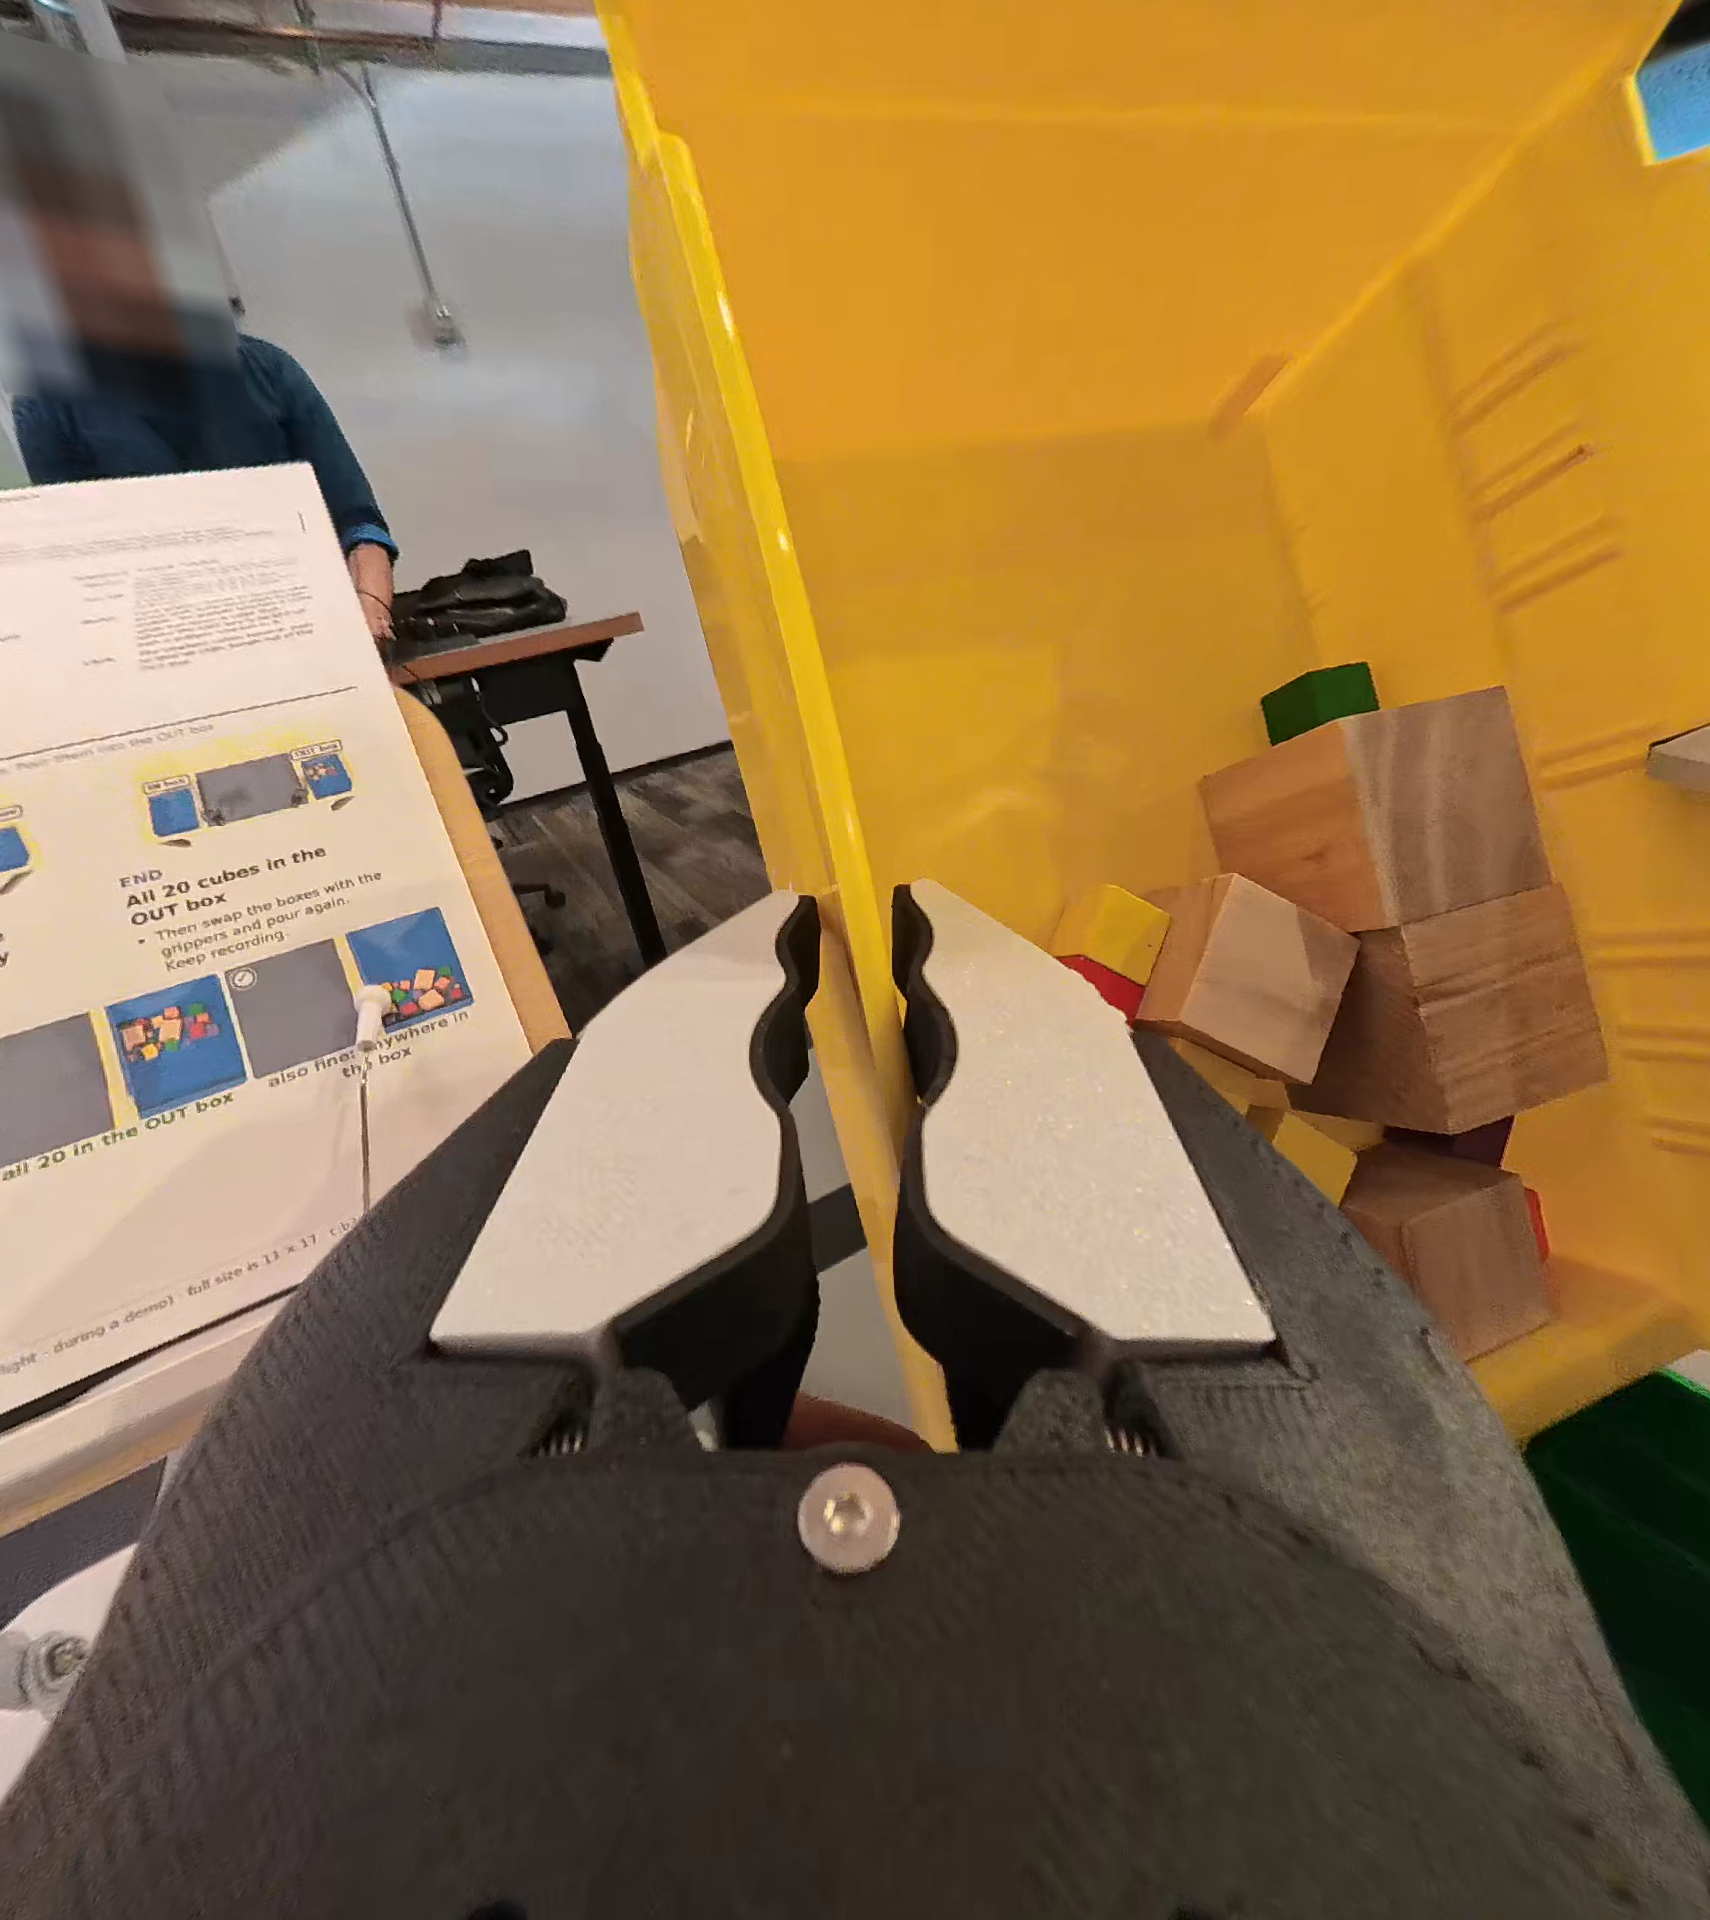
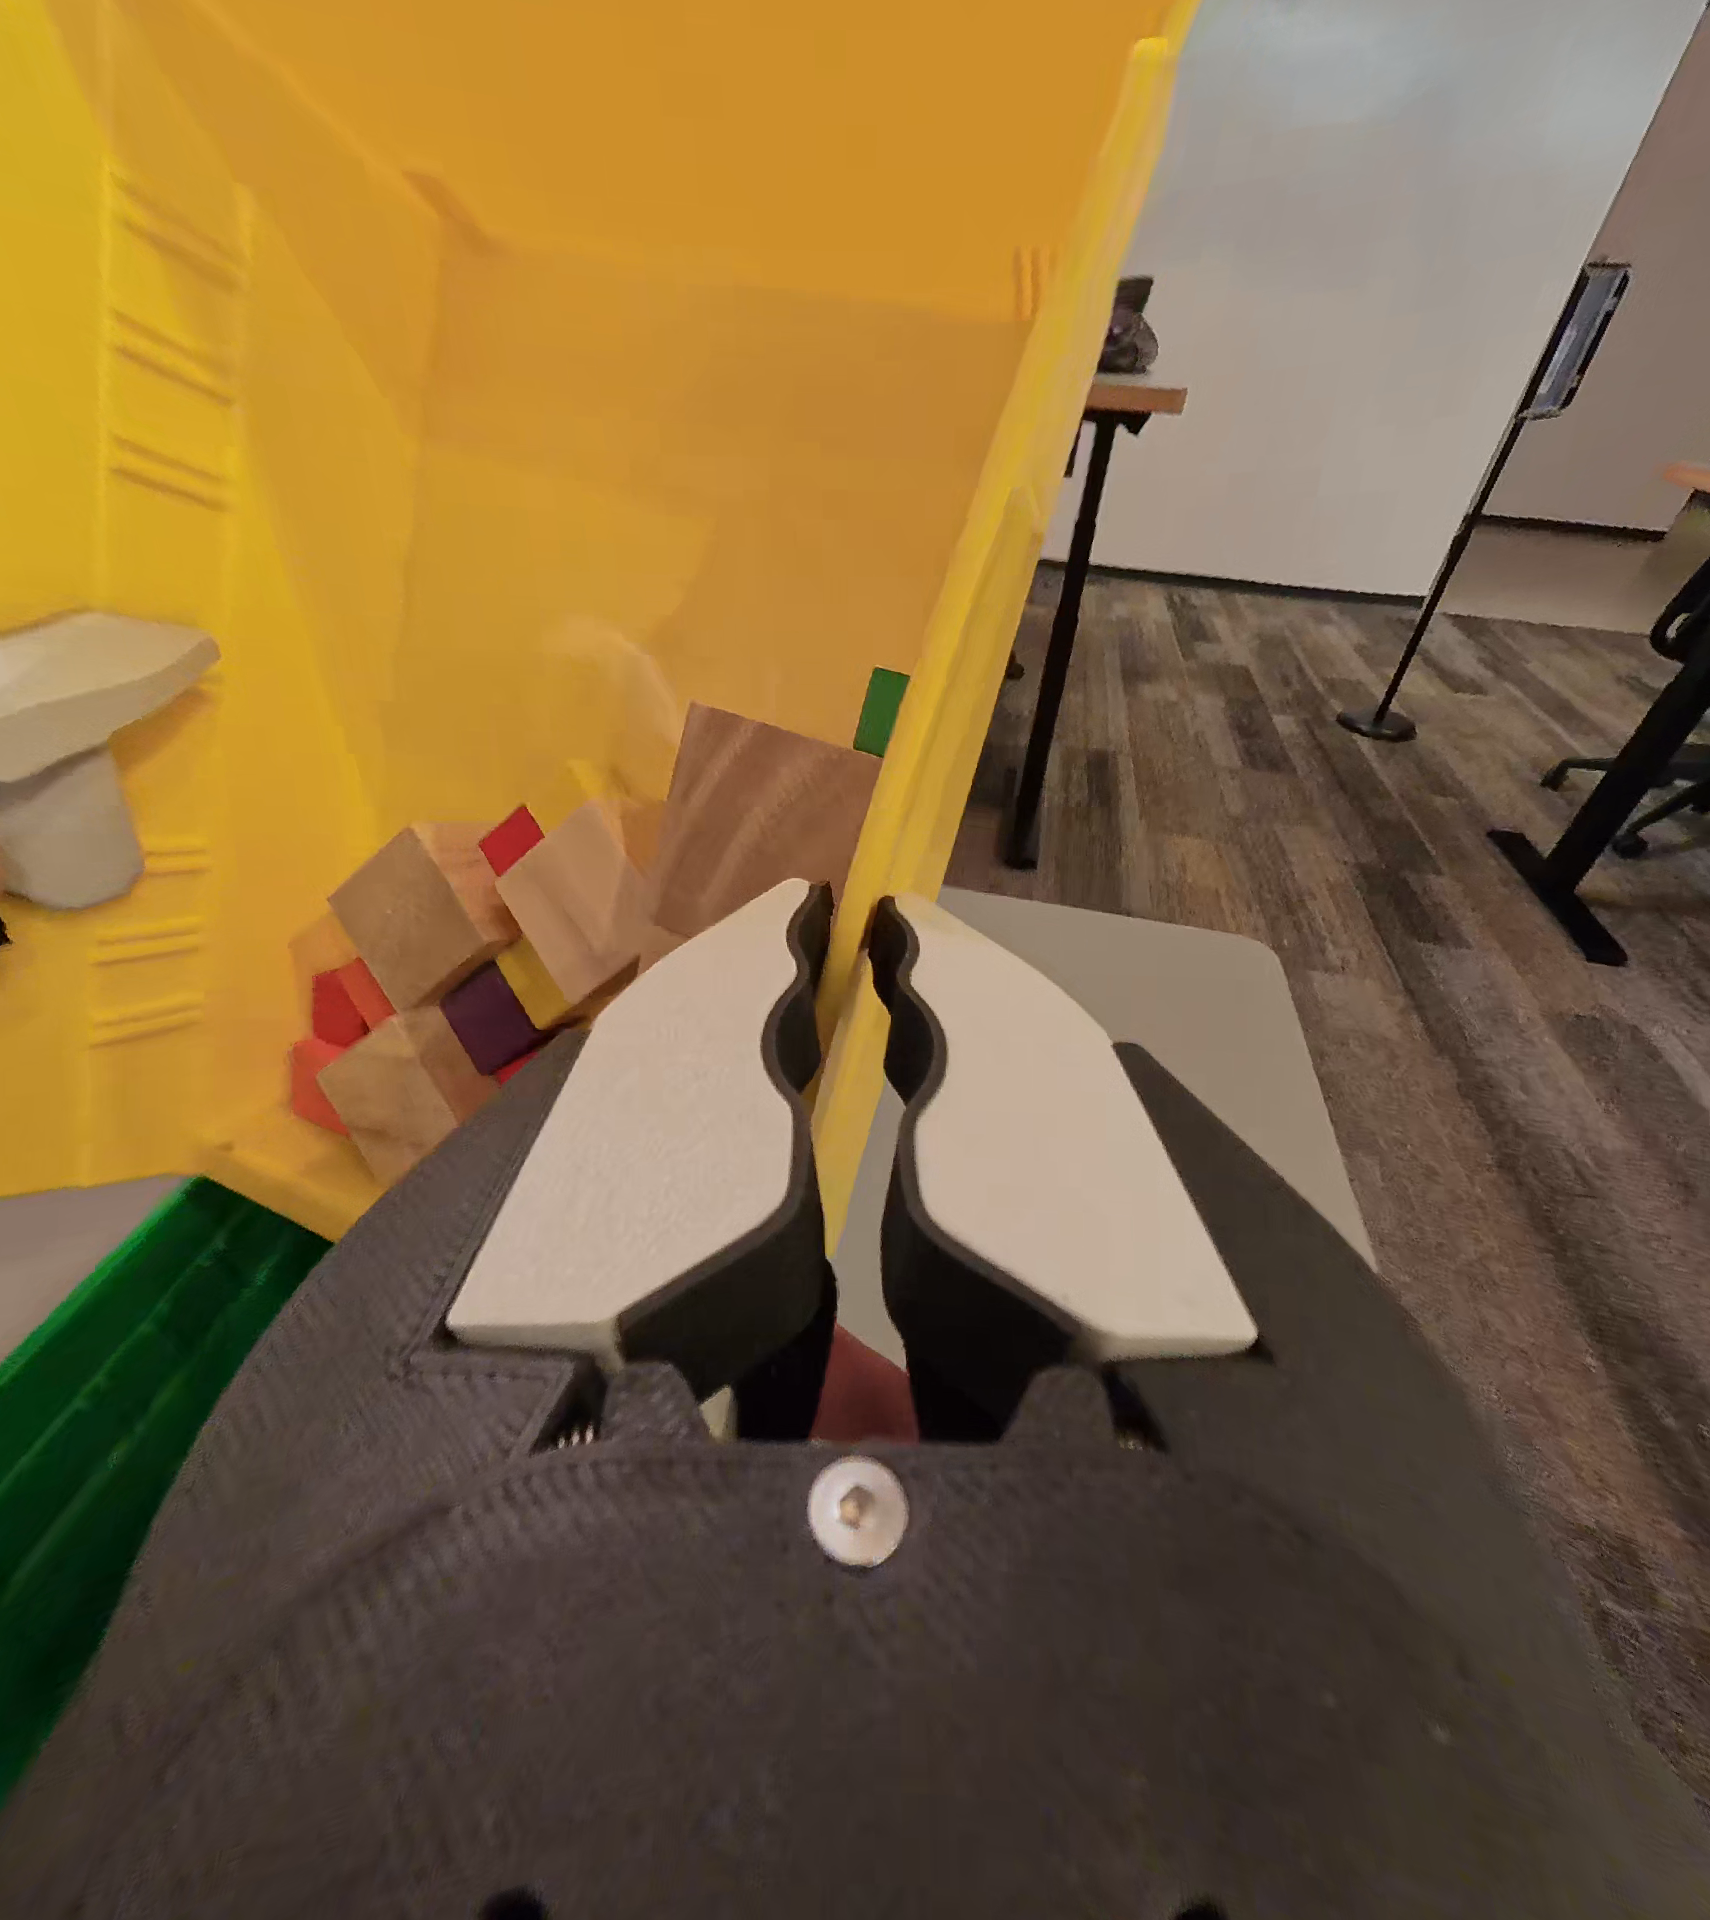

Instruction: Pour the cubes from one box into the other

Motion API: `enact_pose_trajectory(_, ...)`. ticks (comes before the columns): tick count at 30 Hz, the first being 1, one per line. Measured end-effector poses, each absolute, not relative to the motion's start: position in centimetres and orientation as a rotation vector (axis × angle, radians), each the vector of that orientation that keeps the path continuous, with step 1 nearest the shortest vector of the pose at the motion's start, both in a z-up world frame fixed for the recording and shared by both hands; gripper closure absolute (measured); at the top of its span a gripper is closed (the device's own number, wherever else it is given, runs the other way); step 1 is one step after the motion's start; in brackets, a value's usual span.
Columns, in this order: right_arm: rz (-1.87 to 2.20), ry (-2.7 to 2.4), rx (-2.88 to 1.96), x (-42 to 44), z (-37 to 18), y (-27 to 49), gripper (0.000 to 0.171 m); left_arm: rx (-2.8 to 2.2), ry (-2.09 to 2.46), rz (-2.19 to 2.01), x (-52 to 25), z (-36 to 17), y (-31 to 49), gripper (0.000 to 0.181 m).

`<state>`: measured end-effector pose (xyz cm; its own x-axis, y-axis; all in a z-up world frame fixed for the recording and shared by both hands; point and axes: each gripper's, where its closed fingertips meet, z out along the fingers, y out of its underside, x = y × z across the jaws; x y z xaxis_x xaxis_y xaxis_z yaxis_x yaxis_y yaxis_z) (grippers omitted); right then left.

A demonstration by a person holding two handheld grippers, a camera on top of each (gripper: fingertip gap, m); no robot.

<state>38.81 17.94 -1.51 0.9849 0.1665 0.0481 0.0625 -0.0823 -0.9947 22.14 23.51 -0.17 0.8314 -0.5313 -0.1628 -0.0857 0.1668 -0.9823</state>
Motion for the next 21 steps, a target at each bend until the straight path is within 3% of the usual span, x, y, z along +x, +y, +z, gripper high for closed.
enact_pose_trajectory(21, 0.144, -0.158, -1.493, 37.3, -1.5, 16.8, 0.168, -1.282, 0.468, -0.296, 20.3, -1.4, 21.6, 0.166)
